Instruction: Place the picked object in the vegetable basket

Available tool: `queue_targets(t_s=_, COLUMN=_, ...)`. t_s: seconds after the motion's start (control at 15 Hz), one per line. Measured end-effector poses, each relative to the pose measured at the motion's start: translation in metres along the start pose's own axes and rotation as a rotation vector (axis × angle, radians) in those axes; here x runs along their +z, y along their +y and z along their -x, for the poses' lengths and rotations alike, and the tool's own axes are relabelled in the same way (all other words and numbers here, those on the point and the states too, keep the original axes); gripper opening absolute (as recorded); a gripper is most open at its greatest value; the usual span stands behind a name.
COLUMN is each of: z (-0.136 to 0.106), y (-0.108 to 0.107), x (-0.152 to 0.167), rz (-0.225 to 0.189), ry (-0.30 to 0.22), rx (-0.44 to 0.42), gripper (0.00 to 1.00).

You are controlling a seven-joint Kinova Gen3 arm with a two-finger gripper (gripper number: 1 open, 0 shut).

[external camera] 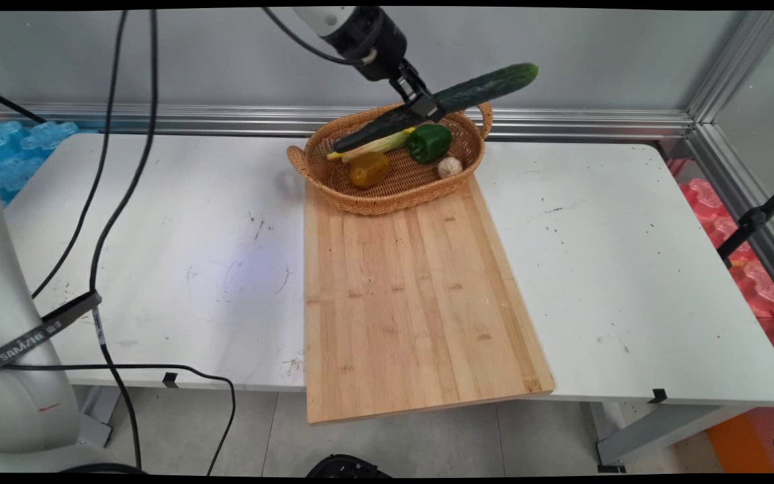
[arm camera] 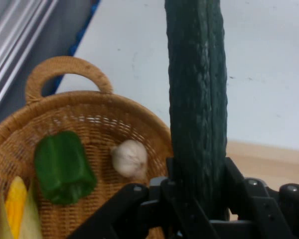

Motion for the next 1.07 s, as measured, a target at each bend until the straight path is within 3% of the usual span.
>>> queue_targets(t_s=0.33, z=0.000, y=-0.018, x=0.043, rz=-0.023, ry=-0.010, rx=-0.041, gripper=0.00)
queue_targets(t_s=0.8, z=0.026, y=-0.033, x=0.107, rz=-0.031, ry=-0.073, rx=-0.036, gripper=0.00)
queue_targets(t_s=1.07, z=0.038, y=-0.038, x=0.126, rz=-0.030, ry=-0.099, rx=-0.036, gripper=0.00)
